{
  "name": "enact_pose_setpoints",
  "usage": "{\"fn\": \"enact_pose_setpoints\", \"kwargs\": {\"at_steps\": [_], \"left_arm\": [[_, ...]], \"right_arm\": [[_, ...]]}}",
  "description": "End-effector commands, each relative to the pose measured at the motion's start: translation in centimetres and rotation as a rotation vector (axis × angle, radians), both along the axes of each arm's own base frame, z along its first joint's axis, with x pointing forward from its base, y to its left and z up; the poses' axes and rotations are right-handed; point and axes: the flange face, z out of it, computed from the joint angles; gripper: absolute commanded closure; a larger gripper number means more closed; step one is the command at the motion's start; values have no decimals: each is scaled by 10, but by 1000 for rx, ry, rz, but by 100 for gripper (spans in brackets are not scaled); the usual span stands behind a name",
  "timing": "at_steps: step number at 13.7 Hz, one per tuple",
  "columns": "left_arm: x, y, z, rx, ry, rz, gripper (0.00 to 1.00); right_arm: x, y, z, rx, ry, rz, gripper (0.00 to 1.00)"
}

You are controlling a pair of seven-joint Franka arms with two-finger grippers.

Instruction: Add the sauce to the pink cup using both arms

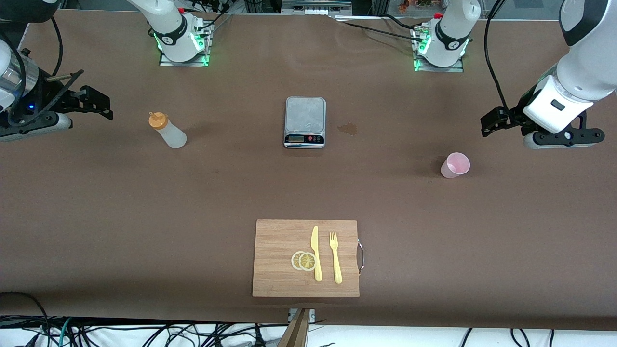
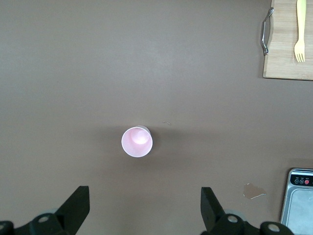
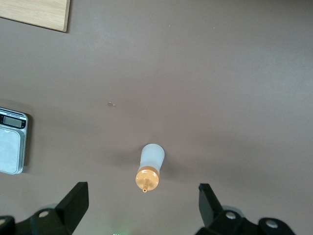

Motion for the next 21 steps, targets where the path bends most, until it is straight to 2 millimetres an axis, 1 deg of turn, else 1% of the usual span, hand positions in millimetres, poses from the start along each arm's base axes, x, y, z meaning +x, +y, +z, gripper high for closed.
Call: {"fn": "enact_pose_setpoints", "kwargs": {"at_steps": [1,2,3,5,19,21], "left_arm": [[-8,2,5,-13,3,-11,0],[-8,3,5,-16,3,-9,0],[-6,9,3,-19,2,-3,0],[-7,4,5,-12,-2,-36,0],[-11,4,4,-7,24,-48,0],[-5,7,3,-8,25,-49,0]], "right_arm": [[-4,-3,7,3,-12,-16,0],[-5,-3,11,3,-15,-15,0],[-5,-1,10,3,-13,-12,0],[-5,-1,11,3,-15,-12,0],[-6,-4,10,1,-8,-15,0],[-6,-3,9,6,-6,-17,0]]}}
